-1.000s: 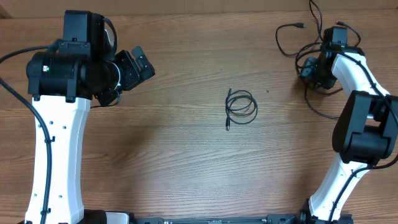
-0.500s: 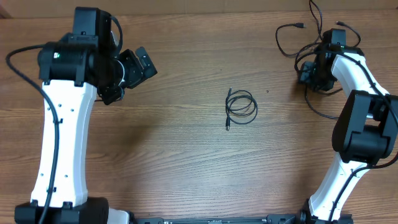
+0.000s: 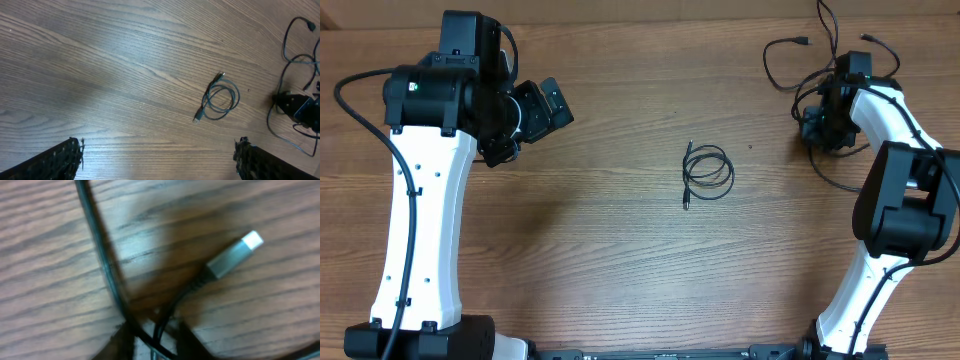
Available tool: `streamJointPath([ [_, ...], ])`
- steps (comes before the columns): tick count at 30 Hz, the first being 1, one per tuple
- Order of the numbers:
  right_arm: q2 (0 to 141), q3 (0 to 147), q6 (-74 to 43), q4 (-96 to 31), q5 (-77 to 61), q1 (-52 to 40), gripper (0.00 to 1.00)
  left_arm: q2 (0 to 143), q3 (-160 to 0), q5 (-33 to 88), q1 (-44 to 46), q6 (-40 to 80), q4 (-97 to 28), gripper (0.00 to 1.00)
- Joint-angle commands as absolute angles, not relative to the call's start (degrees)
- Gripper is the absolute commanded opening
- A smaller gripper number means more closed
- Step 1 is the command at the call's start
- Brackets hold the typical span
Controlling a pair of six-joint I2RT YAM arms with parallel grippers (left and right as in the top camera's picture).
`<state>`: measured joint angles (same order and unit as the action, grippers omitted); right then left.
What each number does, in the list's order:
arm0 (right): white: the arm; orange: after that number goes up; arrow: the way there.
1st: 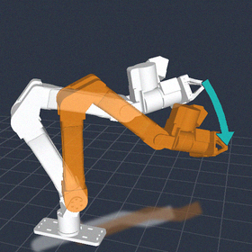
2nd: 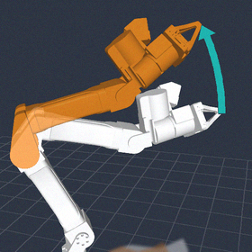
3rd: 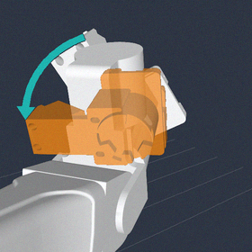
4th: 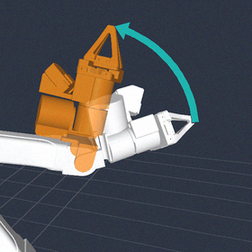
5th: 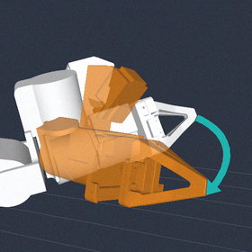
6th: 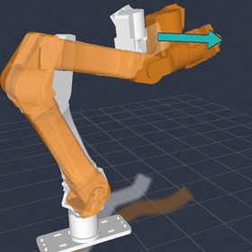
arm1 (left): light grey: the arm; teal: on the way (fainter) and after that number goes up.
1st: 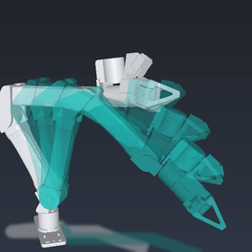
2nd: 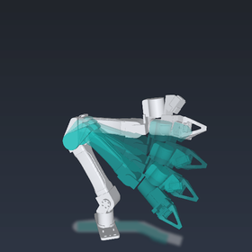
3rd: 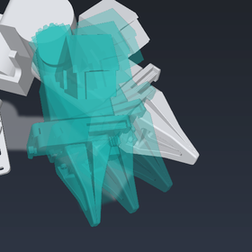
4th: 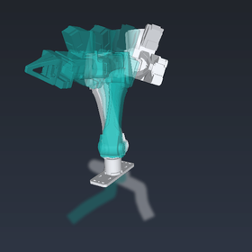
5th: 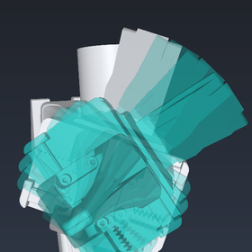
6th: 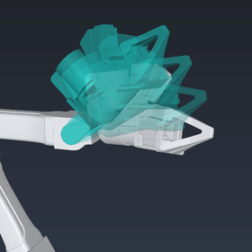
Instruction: Untangle cables
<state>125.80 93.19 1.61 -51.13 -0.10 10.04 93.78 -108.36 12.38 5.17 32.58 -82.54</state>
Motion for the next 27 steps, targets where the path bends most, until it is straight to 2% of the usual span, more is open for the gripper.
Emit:
streamJointPath([
  [1,126.54,93.23,1.61,-51.35,-0.54,10.07,0.13,93.62,-108.38,13.13,5.39,31.24,-82.48,1.0],
  [3,126.54,93.82,1.63,-51.86,-0.56,10.07,0.06,93.62,-108.38,13.13,5.39,31.27,-82.3,1.0],
  [5,126.34,94.63,1.67,-52.75,-0.6,10.07,0.04,93.62,-108.38,13.13,5.39,31.27,-82.17,1.0],
  [15,121.89,96.53,17.47,-57.17,-16.19,10.0,0.04,93.62,-108.38,13.15,5.39,31.27,-81.84,1.0],
  [27,116.49,96.44,27.55,-56.97,-16.1,8.03,0.04,93.62,-108.38,13.15,5.39,31.27,-81.84,1.0],
])
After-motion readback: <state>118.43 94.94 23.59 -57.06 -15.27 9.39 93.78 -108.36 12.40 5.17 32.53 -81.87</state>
